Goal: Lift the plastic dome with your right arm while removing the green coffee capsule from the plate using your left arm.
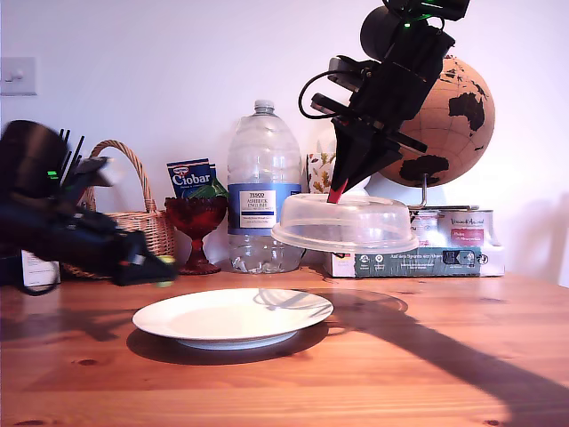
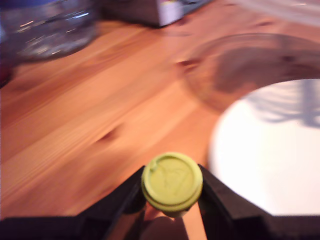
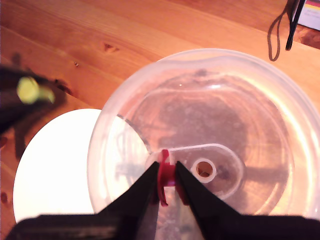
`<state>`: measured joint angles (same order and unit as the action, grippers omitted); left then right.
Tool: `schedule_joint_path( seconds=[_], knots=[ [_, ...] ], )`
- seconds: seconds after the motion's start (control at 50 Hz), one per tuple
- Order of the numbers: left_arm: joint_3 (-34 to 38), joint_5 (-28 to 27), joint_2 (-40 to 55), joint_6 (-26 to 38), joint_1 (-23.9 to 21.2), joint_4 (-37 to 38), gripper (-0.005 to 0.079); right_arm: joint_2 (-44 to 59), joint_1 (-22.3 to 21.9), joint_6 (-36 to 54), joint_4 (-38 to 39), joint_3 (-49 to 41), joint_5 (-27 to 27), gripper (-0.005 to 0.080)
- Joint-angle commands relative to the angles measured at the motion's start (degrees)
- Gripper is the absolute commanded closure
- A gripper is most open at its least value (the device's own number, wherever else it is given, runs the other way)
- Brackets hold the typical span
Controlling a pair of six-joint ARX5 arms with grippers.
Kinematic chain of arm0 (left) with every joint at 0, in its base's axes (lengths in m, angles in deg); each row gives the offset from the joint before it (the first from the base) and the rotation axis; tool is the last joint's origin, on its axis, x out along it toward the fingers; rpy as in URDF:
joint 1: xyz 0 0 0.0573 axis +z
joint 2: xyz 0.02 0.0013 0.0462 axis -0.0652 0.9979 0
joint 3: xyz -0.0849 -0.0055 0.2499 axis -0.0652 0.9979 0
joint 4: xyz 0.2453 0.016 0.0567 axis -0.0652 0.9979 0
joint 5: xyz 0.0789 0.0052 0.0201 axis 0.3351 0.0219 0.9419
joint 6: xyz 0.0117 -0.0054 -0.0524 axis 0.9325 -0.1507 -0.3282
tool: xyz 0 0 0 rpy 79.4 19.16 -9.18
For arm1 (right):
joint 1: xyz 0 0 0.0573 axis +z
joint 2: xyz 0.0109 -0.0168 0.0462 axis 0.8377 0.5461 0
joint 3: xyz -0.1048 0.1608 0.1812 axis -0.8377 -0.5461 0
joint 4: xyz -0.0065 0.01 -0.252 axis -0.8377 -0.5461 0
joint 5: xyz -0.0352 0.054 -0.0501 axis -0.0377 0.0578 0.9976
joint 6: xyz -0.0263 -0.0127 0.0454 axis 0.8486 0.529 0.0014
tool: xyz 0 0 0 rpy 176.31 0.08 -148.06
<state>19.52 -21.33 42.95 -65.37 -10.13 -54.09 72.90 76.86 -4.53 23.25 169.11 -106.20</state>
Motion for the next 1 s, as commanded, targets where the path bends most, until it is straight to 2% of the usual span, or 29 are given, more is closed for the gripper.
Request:
schedule_joint_path(
  seconds=[0.0, 0.28, 0.72, 0.78, 0.9, 0.98],
  knots=[
    [-0.3, 0.2, -0.7, -0.4, 1.1, -0.1, 0.0511, -1.8, 0.4, 0.3, 0.2, 0.7, -0.1, 0.0765],
    [-0.3, 1.3, -0.7, -0.3, 4.9, 5.7, 0.0511, -1.8, 1.4, 0.3, 0.3, 0.7, -0.2, 0.0765],
    [-0.3, 4.5, -0.6, -0.3, 5.8, 13.0, 0.0505, -1.8, 3.7, 0.3, 0.2, 0.7, -0.3, 0.0765],
    [-0.3, 4.4, -0.6, -0.3, 5.8, 12.9, 0.0457, -1.8, 4.2, 0.3, 0.2, 0.7, -0.3, 0.0765],
    [-0.3, 4.4, -0.6, -0.3, 5.8, 12.8, 0.0298, -1.8, 5.5, 0.1, 0.2, 0.7, -0.3, 0.0765],
    [-0.3, 4.4, -0.6, -0.3, 5.8, 12.8, 0.0284, -1.8, 6.1, 0.1, 0.2, 0.7, -0.3, 0.0765]
  ],
)
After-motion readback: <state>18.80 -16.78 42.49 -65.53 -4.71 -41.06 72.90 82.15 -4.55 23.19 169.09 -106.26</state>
